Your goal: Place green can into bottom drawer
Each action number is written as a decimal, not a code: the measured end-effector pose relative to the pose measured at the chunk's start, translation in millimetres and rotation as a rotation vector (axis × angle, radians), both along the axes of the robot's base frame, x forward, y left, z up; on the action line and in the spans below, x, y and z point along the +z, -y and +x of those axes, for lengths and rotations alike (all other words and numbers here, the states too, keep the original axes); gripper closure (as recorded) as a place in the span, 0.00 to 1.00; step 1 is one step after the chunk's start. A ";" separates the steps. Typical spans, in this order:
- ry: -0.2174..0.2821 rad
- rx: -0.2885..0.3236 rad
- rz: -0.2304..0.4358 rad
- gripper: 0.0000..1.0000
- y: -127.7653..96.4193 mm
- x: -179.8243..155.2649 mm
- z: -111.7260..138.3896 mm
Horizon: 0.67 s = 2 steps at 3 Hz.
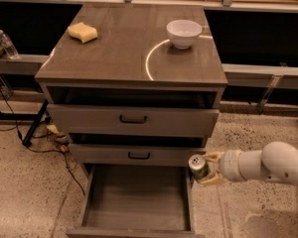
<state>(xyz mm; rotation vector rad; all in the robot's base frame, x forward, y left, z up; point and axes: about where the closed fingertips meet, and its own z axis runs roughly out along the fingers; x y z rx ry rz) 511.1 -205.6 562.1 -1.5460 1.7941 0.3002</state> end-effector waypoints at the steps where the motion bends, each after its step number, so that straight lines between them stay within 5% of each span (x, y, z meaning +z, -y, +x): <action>1: 0.025 0.033 0.020 1.00 4.7 -84.5 10.0; 2: -0.014 0.036 0.094 1.00 -0.7 -191.7 23.1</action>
Offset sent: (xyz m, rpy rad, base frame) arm 0.0344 0.0082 -0.2909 0.1853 0.0550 0.0461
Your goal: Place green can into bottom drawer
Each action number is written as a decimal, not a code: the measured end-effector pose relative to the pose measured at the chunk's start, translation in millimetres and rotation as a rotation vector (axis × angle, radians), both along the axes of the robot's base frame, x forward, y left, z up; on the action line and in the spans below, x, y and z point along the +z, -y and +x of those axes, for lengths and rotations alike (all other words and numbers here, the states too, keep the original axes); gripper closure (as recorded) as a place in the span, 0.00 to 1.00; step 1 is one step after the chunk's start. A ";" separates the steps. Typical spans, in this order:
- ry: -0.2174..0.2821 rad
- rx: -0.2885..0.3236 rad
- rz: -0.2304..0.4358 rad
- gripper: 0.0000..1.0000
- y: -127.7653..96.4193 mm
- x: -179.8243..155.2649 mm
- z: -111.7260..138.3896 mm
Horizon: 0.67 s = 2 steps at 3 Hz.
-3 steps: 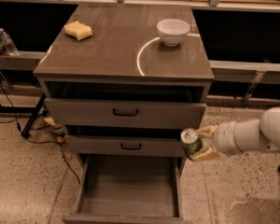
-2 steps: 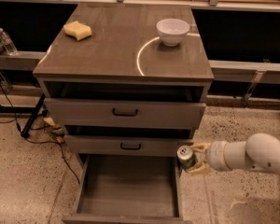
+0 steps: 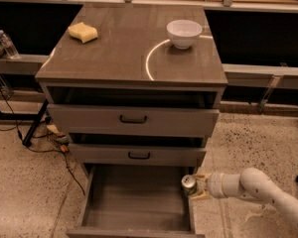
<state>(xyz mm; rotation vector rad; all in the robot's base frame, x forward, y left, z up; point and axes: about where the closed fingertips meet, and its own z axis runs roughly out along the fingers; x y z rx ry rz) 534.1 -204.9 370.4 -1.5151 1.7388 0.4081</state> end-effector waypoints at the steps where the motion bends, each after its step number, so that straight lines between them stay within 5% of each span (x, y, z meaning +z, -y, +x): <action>1: -0.077 -0.022 0.065 1.00 -14.1 -80.3 -8.3; 2: -0.070 -0.028 0.071 1.00 -16.7 -83.7 -8.6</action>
Offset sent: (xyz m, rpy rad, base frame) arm -0.0044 0.0085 -0.0613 0.0462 0.0570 -0.0160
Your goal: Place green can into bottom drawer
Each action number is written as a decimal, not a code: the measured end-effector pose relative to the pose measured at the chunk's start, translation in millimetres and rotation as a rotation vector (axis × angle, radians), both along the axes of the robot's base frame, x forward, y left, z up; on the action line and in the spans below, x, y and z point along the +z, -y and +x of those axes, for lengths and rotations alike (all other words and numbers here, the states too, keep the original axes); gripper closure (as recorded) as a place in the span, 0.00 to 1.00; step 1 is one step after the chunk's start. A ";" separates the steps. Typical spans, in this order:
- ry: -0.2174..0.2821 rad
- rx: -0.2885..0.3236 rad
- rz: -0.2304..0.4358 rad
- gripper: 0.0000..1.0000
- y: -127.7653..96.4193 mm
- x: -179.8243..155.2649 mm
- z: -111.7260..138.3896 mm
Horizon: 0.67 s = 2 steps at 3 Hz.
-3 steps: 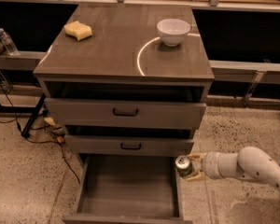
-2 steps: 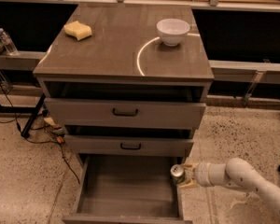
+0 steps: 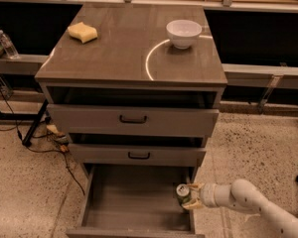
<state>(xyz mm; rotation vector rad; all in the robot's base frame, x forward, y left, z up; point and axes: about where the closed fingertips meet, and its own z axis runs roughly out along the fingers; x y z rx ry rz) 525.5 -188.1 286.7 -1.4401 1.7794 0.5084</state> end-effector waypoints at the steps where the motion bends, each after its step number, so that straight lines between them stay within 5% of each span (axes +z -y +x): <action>1: 0.069 -0.059 0.049 1.00 -27.9 -38.5 -1.8; 2: 0.099 -0.064 0.060 1.00 -49.3 -67.4 -0.4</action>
Offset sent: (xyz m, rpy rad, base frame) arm 0.0024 0.0710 -0.1025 0.0687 -0.1418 -0.0772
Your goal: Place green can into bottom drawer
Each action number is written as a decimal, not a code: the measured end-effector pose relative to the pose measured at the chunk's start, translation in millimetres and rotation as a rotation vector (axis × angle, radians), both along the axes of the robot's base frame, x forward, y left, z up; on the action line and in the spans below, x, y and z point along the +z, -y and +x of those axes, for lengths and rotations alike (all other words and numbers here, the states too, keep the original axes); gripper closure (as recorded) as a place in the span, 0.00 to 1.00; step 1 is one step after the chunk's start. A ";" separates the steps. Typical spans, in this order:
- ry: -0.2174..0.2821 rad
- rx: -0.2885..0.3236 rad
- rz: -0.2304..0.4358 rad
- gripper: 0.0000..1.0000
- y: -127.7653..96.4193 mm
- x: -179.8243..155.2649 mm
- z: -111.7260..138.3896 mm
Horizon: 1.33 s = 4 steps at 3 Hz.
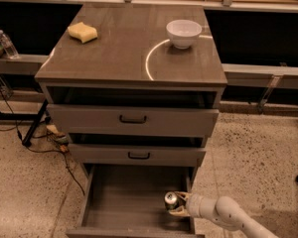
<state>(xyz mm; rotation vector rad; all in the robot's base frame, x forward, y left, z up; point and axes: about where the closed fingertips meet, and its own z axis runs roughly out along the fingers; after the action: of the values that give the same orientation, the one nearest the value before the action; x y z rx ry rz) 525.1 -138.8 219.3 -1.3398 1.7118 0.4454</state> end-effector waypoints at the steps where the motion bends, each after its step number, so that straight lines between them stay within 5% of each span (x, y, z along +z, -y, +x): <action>1: 0.015 0.010 0.013 1.00 -24.5 -24.1 7.2; 2: 0.032 0.044 0.017 0.88 -52.5 -39.1 16.1; 4: 0.026 0.107 0.022 0.34 -99.3 -66.3 30.0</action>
Offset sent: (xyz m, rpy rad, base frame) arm 0.0305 0.0904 -0.0553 0.0136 -0.0609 0.1014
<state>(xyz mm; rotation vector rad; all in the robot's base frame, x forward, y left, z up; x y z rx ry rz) 555.1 -39.5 153.0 -1.4204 1.6151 0.5039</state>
